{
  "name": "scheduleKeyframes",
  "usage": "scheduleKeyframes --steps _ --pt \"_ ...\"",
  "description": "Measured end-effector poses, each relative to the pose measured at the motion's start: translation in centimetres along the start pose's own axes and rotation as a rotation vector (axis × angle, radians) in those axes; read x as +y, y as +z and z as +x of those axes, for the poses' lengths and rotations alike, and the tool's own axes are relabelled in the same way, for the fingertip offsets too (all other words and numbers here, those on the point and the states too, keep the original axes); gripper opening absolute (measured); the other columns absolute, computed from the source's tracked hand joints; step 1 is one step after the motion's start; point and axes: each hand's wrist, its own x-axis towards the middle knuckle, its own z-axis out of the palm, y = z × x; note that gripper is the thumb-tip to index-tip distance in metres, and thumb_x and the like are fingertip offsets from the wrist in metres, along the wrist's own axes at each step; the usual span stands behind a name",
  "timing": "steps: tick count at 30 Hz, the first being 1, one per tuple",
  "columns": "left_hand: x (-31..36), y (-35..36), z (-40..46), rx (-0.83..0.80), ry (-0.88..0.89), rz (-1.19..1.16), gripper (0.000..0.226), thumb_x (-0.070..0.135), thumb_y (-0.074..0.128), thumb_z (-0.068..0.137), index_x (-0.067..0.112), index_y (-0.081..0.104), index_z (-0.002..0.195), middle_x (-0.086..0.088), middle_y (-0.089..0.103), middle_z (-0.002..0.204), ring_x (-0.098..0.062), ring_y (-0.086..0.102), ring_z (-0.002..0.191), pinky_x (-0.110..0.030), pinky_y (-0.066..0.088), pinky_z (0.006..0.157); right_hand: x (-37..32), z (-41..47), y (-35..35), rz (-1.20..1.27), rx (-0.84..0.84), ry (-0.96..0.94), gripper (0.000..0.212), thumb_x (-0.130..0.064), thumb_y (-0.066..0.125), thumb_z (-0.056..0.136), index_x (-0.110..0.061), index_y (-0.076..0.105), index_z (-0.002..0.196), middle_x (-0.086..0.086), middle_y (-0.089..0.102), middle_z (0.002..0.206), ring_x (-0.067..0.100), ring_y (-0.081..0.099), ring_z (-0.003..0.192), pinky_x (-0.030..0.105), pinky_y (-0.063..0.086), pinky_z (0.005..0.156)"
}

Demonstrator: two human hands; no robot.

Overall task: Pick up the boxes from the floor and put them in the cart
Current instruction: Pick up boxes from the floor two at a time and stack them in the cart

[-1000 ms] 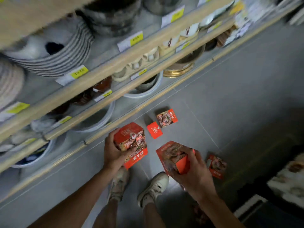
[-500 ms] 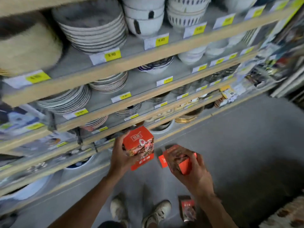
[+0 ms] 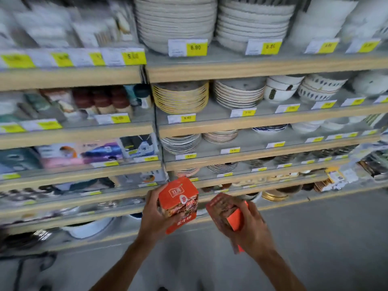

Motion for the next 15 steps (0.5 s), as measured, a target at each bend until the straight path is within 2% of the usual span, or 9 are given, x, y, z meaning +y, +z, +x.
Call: scheduleKeyframes --steps 3,6,8,11,15 --pt "-0.6 -6.3 -1.5 0.092 0.009 0.034 0.096 0.058 0.091 0.051 0.057 0.041 0.133 0.027 0.048 0.127 0.004 0.054 0.116 -0.028 0.055 0.088 -5.3 0.7 2.5 0.013 -0.035 -0.106 0.072 -0.076 0.070 0.069 -0.050 0.045 0.131 -0.017 0.051 0.124 0.019 0.064 0.110 0.039 0.056 0.084" --pt "-1.6 -12.5 -3.4 0.187 0.003 0.090 0.101 0.054 0.094 0.050 0.047 0.044 0.136 0.018 0.049 0.130 -0.004 0.055 0.118 -0.034 0.056 0.090 -10.7 0.9 5.1 -0.001 -0.038 -0.235 0.069 -0.077 0.069 0.069 -0.048 0.047 0.128 -0.018 0.053 0.123 0.019 0.066 0.107 0.035 0.057 0.081" --pt "-1.4 -16.0 -4.9 0.254 0.020 0.122 0.101 0.055 0.095 0.048 0.047 0.044 0.135 0.014 0.050 0.128 0.000 0.053 0.117 -0.026 0.054 0.090 -14.1 1.1 6.7 0.009 -0.084 -0.320 0.069 -0.077 0.068 0.070 -0.049 0.046 0.129 -0.019 0.051 0.124 0.016 0.065 0.106 0.032 0.056 0.078" --pt "-0.9 -20.7 -7.4 0.381 0.034 0.109 0.096 0.074 0.086 0.046 0.046 0.047 0.130 0.015 0.051 0.124 0.009 0.053 0.112 -0.011 0.048 0.087 -18.8 1.5 9.0 0.012 -0.160 -0.459 0.069 -0.077 0.069 0.070 -0.048 0.047 0.129 -0.020 0.050 0.128 0.014 0.066 0.103 0.030 0.056 0.074" --pt "-1.4 -26.5 -11.6 0.562 0.003 0.103 0.098 0.081 0.082 0.043 0.046 0.047 0.128 0.019 0.049 0.124 0.005 0.053 0.113 -0.014 0.046 0.089 -25.4 1.5 12.2 0.033 -0.252 -0.604 0.073 -0.076 0.074 0.067 -0.045 0.048 0.128 -0.013 0.053 0.129 0.017 0.065 0.105 0.032 0.058 0.075"
